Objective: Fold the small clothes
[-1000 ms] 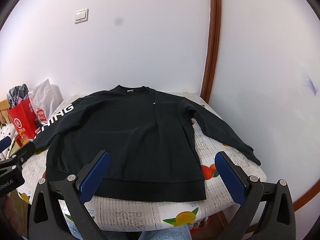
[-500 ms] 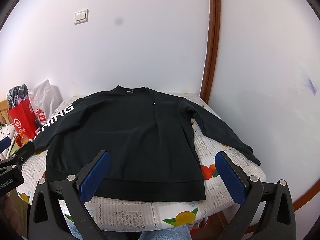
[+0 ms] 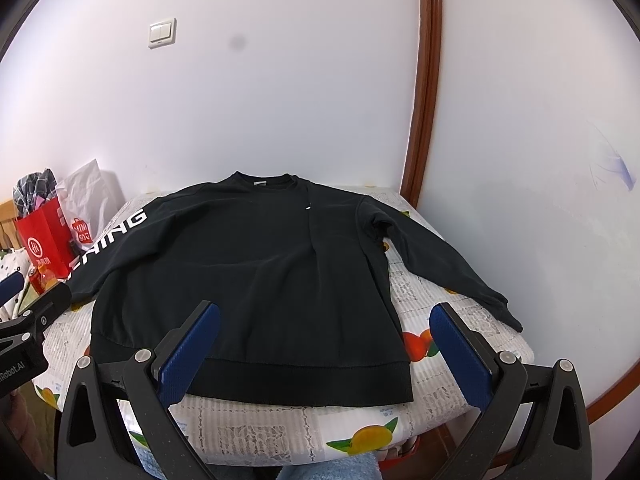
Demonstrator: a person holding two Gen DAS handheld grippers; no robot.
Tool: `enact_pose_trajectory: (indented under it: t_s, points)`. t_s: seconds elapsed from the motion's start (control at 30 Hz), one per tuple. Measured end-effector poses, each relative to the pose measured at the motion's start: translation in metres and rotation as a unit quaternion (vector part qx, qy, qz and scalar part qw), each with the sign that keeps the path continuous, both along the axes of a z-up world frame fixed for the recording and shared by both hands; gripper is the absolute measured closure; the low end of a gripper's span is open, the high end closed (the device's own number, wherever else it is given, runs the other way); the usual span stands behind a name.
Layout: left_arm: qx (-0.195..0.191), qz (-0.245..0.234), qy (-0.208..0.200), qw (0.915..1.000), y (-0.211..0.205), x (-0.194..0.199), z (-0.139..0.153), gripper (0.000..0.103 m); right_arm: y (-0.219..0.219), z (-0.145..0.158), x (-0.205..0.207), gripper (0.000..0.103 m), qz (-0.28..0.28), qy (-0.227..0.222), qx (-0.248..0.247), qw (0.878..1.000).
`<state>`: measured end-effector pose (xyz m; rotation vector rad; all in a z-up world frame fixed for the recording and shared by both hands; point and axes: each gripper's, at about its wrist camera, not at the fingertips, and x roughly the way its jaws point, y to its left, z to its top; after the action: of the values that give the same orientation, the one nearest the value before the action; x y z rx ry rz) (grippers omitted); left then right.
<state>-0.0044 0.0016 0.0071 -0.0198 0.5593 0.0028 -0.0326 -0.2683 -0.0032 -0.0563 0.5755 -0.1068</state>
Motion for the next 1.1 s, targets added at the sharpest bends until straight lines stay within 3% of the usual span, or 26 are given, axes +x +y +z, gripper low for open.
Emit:
enact_pose_trajectory:
  t_s: [0.3,0.47,0.67,0.93,1.1]
  points:
    - [-0.023,0.007,0.017,0.9995,0.016,0.026,-0.014,0.000,0.005,-0.019,0.031,0.000,0.001,0.019,-0.019,1.000]
    - [-0.051,0.014,0.052,0.9973,0.037,0.046,-0.032,0.001,0.005,-0.042,0.059,0.000,0.003,0.058,-0.020,0.998]
    - [-0.047,0.033,0.091,0.9942,0.069,0.069,-0.066,0.001,0.006,-0.072,0.089,0.001,0.010,0.093,-0.022,0.995]
    - [-0.091,0.088,0.126,0.9839,0.136,0.087,-0.112,0.002,-0.012,-0.092,0.128,0.005,-0.008,0.115,-0.011,0.993]
    - [-0.141,0.129,0.130,0.9728,0.181,0.096,-0.136,0.010,-0.019,-0.095,0.145,0.008,-0.006,0.106,-0.001,0.994]
